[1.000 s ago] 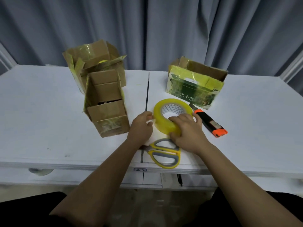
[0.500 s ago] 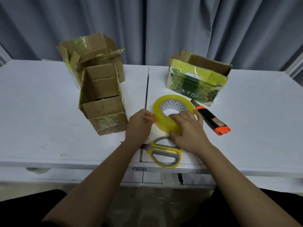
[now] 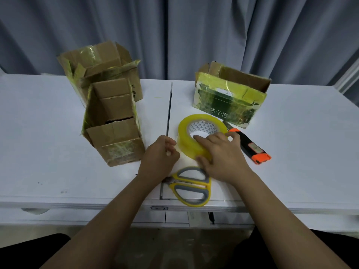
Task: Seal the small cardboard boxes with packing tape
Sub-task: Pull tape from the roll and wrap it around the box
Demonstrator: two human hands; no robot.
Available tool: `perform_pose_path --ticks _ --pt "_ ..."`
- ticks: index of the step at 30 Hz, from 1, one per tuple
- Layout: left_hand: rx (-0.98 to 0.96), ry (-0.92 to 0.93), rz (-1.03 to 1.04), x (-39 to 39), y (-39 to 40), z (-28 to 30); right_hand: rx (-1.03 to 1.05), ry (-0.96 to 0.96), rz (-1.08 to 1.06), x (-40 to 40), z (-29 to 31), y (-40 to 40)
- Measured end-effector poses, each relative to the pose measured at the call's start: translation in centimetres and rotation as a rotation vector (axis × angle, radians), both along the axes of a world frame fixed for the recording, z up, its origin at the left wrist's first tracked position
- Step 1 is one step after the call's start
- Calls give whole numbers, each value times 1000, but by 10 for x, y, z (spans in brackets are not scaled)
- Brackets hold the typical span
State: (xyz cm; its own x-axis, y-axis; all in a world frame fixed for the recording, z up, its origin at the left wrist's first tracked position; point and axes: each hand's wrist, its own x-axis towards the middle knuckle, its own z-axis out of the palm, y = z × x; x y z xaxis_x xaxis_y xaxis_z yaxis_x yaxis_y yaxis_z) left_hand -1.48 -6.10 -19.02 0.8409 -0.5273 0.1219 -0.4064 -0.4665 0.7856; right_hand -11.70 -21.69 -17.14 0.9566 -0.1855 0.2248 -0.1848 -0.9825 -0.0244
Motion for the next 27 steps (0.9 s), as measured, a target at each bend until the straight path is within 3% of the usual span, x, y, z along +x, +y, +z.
perform_pose_path --ticks 3,7,13,17,20,24,27 --pt "28 0 -39 1 1 4 -7 -10 -5 7 2 0" --pt "-3 88 54 4 -7 8 88 -8 82 1 3 -5" --pt "76 -143 78 -10 5 19 -13 6 124 -3 7 -13" --pt "30 -344 16 -32 34 24 4 -5 -68 16 13 -9" --pt "36 -259 77 -21 57 22 66 -11 -78 17 8 2" --pt "67 -219 81 -6 74 17 338 -43 80 -7 9 -1" --pt "66 -221 80 -12 79 16 163 -59 97 -14 9 2"
